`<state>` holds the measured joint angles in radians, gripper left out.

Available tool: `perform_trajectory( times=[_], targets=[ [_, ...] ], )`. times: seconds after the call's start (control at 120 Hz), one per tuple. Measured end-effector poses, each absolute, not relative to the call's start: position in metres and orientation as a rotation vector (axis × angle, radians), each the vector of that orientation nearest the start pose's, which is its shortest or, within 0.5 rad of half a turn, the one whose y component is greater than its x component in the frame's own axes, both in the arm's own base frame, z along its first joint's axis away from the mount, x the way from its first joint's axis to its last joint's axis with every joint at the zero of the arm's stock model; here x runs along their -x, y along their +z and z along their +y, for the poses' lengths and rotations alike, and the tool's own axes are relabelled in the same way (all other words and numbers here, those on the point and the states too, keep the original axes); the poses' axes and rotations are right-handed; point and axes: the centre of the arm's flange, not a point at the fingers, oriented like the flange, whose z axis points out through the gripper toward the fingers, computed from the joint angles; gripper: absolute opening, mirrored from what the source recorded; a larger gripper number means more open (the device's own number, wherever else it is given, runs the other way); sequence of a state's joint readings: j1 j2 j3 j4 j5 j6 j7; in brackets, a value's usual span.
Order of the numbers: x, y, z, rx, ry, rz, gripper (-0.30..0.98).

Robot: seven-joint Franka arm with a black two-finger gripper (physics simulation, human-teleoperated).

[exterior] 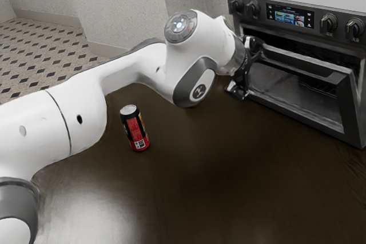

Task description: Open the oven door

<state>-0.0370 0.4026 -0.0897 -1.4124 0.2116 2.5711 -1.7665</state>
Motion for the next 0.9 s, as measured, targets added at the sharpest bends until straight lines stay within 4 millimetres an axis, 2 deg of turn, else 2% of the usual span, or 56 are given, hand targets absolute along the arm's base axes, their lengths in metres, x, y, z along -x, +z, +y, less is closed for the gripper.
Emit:
perform_trajectory(
  times=[0.133, 0.208, 0.267, 0.3, 0.333, 0.358, 0.383, 0.408, 0.483, 0.592, 0.8, 0.9],
  targets=[
    [-0.675, 0.587, -0.057, -1.742, 0.71, 1.809, 0.68],
    [-0.639, 0.603, -0.033, -1.694, 0.712, 1.854, 0.68],
    [-0.623, 0.616, -0.013, -1.65, 0.718, 1.891, 0.68],
    [-0.614, 0.644, -0.001, -1.607, 0.715, 1.923, 0.68],
    [-0.603, 0.687, 0.011, -1.536, 0.679, 1.977, 0.68],
    [-0.591, 0.712, 0.019, -1.489, 0.633, 2.028, 0.68],
    [-0.58, 0.726, 0.025, -1.452, 0.573, 2.084, 0.68],
    [-0.57, 0.731, 0.03, -1.428, 0.506, 2.144, 0.68],
    [-0.545, 0.724, 0.029, -1.406, 0.307, 2.307, 0.68],
    [-0.521, 0.695, 0.018, -1.406, 0.1, 2.493, 0.69],
    [-0.503, 0.636, 0.026, -1.311, -0.123, 2.773, 0.69],
    [-0.497, 0.63, 0.026, -1.258, -0.151, 2.827, 0.69]
  ],
)
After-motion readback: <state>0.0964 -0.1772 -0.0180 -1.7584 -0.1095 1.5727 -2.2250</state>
